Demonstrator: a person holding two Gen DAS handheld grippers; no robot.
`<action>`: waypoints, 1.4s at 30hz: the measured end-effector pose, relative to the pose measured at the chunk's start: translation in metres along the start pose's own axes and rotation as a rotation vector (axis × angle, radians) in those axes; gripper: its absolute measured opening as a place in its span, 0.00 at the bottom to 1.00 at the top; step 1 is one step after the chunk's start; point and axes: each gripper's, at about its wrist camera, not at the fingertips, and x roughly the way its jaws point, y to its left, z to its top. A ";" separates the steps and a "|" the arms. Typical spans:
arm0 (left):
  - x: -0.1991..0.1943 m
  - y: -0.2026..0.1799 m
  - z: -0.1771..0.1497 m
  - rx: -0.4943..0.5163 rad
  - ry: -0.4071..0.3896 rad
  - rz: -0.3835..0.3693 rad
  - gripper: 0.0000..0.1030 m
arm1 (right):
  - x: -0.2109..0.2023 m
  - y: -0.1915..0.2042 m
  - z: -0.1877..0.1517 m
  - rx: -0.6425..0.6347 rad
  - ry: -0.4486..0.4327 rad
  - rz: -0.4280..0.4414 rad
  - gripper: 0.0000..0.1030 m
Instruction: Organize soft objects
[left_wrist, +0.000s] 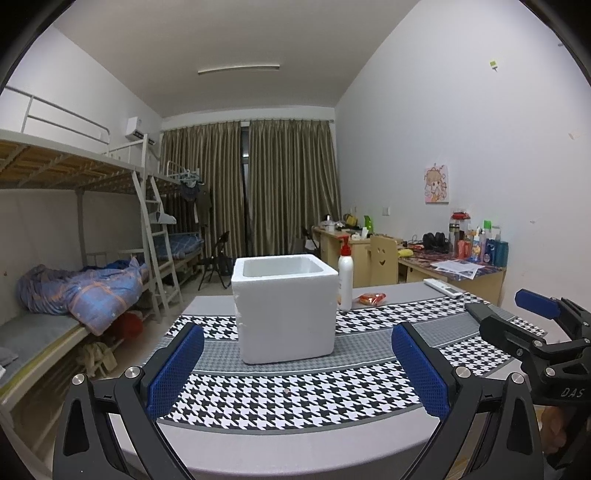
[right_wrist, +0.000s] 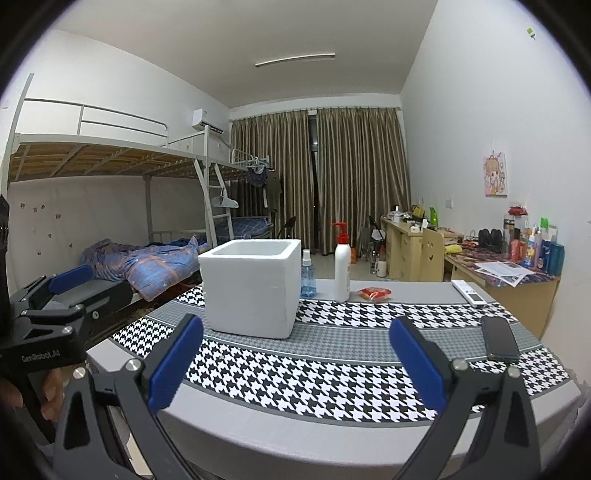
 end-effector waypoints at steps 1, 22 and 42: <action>-0.001 0.000 -0.001 0.000 -0.001 -0.001 0.99 | 0.000 0.000 0.000 -0.003 -0.001 0.001 0.99; 0.002 0.000 -0.001 0.004 0.016 -0.005 0.99 | 0.005 0.002 -0.003 0.001 0.011 0.009 0.99; 0.004 -0.003 -0.002 0.010 0.023 -0.005 0.99 | 0.006 0.003 -0.003 0.000 0.015 0.010 0.99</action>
